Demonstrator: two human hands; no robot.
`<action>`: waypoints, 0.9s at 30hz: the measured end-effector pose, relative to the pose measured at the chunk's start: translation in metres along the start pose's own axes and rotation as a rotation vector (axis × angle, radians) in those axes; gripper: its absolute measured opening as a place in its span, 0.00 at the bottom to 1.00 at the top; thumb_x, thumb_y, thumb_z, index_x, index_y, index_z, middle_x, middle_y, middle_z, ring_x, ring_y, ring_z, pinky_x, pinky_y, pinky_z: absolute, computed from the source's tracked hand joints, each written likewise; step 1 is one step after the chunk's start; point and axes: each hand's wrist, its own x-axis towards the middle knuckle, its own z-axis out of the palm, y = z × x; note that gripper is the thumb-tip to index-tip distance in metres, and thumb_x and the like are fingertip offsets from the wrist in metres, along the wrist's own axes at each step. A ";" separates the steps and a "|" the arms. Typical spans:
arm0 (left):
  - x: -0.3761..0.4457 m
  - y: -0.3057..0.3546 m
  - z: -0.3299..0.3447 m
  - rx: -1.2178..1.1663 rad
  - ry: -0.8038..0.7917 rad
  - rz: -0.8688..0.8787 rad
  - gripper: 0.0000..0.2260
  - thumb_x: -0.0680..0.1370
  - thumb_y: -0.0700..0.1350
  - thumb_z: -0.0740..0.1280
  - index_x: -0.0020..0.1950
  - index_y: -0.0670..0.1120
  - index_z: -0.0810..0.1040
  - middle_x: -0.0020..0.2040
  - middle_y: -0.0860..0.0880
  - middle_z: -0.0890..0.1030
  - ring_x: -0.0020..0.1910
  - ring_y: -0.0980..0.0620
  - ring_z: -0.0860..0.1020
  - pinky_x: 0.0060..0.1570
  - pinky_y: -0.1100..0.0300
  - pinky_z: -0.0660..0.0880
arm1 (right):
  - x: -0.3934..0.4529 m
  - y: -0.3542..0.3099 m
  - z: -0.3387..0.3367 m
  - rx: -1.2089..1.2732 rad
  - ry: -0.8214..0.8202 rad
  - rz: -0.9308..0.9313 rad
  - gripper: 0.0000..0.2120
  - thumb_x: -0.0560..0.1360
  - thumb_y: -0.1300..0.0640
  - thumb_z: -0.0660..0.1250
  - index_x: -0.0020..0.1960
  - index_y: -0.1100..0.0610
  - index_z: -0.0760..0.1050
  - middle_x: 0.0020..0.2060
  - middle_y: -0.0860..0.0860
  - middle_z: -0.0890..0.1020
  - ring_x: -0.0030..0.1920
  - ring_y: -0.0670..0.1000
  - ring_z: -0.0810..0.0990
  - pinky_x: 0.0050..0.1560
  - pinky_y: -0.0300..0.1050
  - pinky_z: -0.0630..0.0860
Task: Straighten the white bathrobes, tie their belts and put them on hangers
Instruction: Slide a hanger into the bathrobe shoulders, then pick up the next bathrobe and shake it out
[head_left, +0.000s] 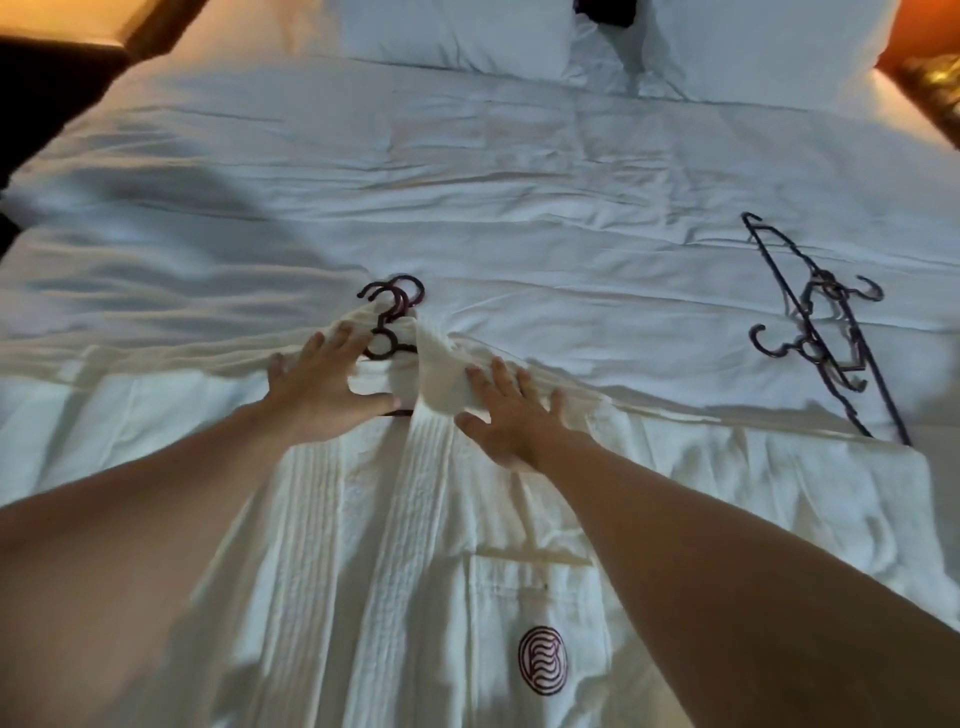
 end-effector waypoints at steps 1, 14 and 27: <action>-0.014 0.003 -0.012 0.034 0.110 0.047 0.38 0.73 0.62 0.70 0.79 0.60 0.57 0.82 0.55 0.52 0.81 0.48 0.54 0.74 0.36 0.52 | -0.019 0.001 -0.009 0.025 0.044 0.006 0.34 0.82 0.35 0.51 0.81 0.39 0.37 0.80 0.46 0.31 0.80 0.54 0.31 0.75 0.68 0.32; -0.201 0.205 -0.025 -0.054 -0.001 0.532 0.21 0.67 0.52 0.76 0.57 0.67 0.76 0.70 0.62 0.70 0.59 0.58 0.81 0.47 0.57 0.78 | -0.376 0.116 -0.054 0.526 0.072 0.430 0.22 0.78 0.48 0.63 0.71 0.48 0.73 0.71 0.50 0.73 0.67 0.49 0.74 0.66 0.35 0.69; -0.449 0.497 -0.028 -0.085 -0.274 0.885 0.10 0.79 0.52 0.66 0.60 0.62 0.73 0.66 0.59 0.74 0.61 0.59 0.74 0.59 0.64 0.70 | -0.731 0.245 -0.073 0.677 0.487 0.586 0.07 0.75 0.53 0.67 0.49 0.43 0.80 0.48 0.49 0.81 0.50 0.51 0.80 0.52 0.44 0.77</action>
